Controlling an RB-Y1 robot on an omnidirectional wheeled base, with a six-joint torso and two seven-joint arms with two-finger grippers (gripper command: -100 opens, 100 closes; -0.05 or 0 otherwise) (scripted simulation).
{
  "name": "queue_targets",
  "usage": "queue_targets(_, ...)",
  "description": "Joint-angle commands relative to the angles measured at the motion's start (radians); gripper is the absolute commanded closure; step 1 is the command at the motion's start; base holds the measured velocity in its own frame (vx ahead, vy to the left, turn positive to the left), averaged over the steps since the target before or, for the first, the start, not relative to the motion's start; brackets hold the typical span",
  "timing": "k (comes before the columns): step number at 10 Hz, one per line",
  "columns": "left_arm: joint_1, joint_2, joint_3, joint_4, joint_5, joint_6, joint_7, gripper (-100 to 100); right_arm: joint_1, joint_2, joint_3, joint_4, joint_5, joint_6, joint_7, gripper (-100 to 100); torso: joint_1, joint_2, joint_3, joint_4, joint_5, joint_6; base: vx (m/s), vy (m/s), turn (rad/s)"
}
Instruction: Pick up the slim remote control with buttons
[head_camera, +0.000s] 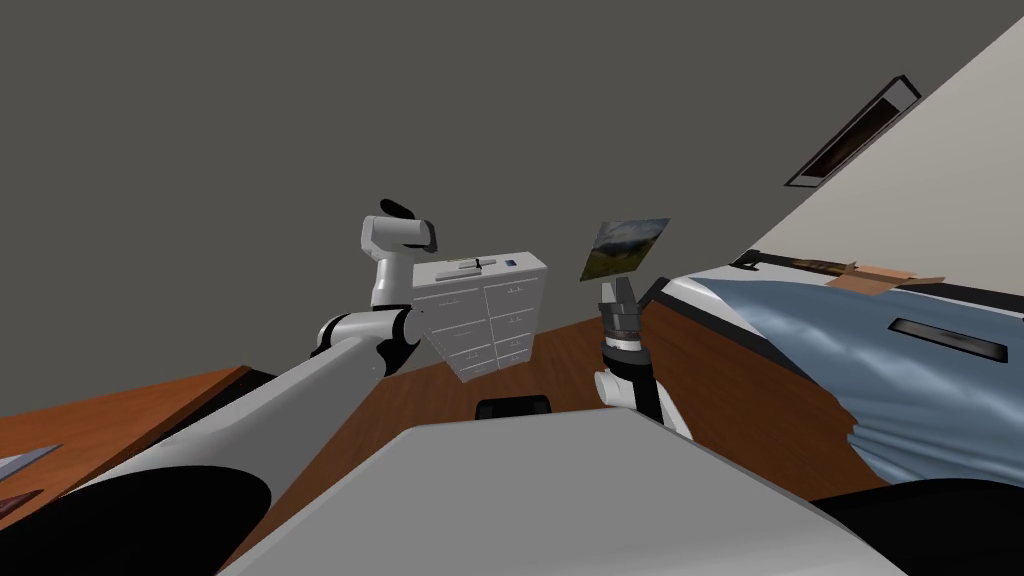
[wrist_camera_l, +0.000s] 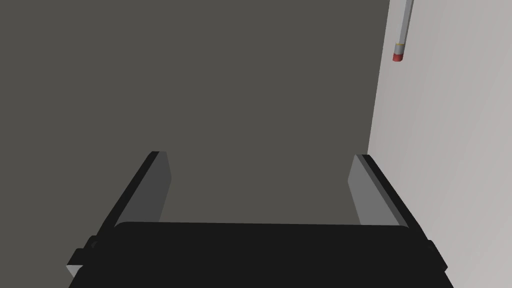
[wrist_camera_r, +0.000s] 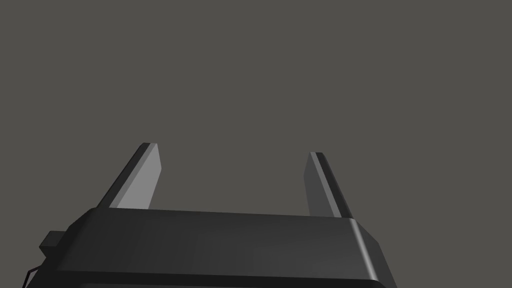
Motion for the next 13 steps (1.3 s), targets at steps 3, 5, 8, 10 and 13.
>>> queue_targets(3, -0.071, 0.005, 0.001, 0.076, 0.01, 0.096, -0.002, -100, 0.0, 0.0, 0.0, 0.0, 0.0, 0.0, 0.0, 0, 0.0, 0.0, 0.0, 0.0, 0.0, 0.0, -0.002, -0.019, 0.031)
queue_targets(5, -0.132, 0.008, 0.001, 0.145, 0.018, 0.158, -0.004, -100, 0.0, 0.0, 0.0, 0.0, 0.0, 0.0, 0.0, 0, 0.0, 0.0, 0.0, 0.0, 0.0, 0.0, 0.0, -0.026, 0.048)
queue_targets(8, -0.191, 0.01, 0.0, 0.213, 0.027, 0.233, -0.007, -100, 0.0, 0.0, 0.0, 0.0, 0.0, 0.0, 0.0, 0, 0.0, -0.001, 0.0, 0.0, 0.0, 0.0, 0.006, -0.019, 0.033)
queue_targets(10, -0.233, 0.01, -0.001, 0.251, 0.037, 0.289, -0.01, -100, 0.0, 0.0, 0.0, 0.0, 0.0, 0.0, 0.0, 0, 0.0, 0.0, 0.0, 0.0, 0.0, 0.0, 0.006, -0.014, 0.03)
queue_targets(13, -0.294, 0.01, -0.003, 0.329, 0.046, 0.364, -0.013, -100, 0.0, 0.0, 0.0, 0.0, 0.0, 0.0, 0.0, 0, 0.0, -0.001, -0.001, 0.0, 0.0, 0.0, 0.01, -0.019, 0.035)
